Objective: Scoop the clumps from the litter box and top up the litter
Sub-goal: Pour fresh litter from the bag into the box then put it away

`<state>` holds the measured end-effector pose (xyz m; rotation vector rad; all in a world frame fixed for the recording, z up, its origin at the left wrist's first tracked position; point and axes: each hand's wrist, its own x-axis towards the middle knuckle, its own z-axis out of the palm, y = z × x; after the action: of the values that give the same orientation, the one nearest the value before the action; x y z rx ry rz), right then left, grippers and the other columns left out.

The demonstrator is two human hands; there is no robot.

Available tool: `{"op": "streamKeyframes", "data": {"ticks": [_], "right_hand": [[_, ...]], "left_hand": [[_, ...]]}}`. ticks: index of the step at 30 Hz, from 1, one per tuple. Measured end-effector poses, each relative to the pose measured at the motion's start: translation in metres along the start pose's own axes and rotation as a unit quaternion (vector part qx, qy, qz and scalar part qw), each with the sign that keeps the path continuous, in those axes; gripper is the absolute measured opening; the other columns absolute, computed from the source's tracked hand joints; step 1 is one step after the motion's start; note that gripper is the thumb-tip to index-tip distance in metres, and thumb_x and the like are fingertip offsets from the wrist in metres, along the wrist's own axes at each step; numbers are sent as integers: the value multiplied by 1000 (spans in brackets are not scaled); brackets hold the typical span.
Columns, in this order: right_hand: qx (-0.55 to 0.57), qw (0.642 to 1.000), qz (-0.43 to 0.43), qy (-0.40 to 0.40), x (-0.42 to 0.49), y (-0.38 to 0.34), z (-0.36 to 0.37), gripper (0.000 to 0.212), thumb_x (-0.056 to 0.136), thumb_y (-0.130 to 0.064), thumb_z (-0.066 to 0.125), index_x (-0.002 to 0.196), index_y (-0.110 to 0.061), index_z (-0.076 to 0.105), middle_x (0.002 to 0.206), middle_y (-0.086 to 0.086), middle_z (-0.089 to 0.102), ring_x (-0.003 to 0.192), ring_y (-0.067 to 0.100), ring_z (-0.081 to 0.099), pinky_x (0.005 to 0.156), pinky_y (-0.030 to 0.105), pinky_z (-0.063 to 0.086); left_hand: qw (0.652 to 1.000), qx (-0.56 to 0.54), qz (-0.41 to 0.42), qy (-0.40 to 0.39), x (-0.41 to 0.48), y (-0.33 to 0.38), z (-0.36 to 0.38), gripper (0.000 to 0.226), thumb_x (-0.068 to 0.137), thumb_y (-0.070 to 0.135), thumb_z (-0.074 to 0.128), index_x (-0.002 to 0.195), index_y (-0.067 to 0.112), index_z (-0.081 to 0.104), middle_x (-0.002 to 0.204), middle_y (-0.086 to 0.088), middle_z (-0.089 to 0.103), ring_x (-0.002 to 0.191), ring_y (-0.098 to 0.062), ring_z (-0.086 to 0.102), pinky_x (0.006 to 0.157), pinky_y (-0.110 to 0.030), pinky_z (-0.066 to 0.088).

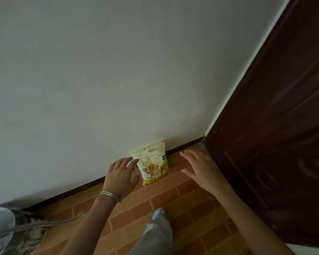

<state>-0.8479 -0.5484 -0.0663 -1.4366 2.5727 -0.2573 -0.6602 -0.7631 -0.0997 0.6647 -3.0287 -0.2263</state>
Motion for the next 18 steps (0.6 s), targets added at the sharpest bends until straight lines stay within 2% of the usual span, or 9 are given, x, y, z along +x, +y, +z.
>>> {"op": "streamKeyframes", "data": {"ticks": [5,10,15,17,18], "right_hand": [[-5,999,-37,-33,57,27,-3,58,91,-39,52,142,-23,32,141,-3,39,131,14,35,105,31,29],[-8,998,-60,-30,115,50,-6,56,90,-39,53,140,-22,36,139,-3,41,128,15,39,102,32,30],[30,994,-71,-72,166,71,21,56,89,-37,56,138,-21,38,138,-2,41,129,17,37,105,35,33],[39,993,-73,-88,185,81,39,56,88,-37,58,138,-21,38,138,-3,41,128,15,37,105,35,33],[41,992,-78,-95,193,86,46,56,88,-37,58,138,-22,38,138,-3,41,128,15,37,105,35,33]], "left_hand": [[999,-22,-35,-22,48,-3,13,54,75,49,39,112,20,65,106,-4,68,93,-27,66,75,-39,53],[998,-21,-48,-41,96,-7,26,55,75,52,37,111,21,65,104,-1,69,92,-24,66,73,-39,54],[994,-16,-83,-67,129,-19,49,55,72,51,38,109,21,66,102,0,69,91,-23,66,69,-38,54],[992,-14,-99,-71,139,-25,66,52,72,51,46,108,20,67,100,-1,69,89,-24,66,68,-37,54],[992,-18,-105,-72,143,-27,75,48,70,48,57,108,19,67,100,-2,69,89,-25,67,68,-38,54]]}}
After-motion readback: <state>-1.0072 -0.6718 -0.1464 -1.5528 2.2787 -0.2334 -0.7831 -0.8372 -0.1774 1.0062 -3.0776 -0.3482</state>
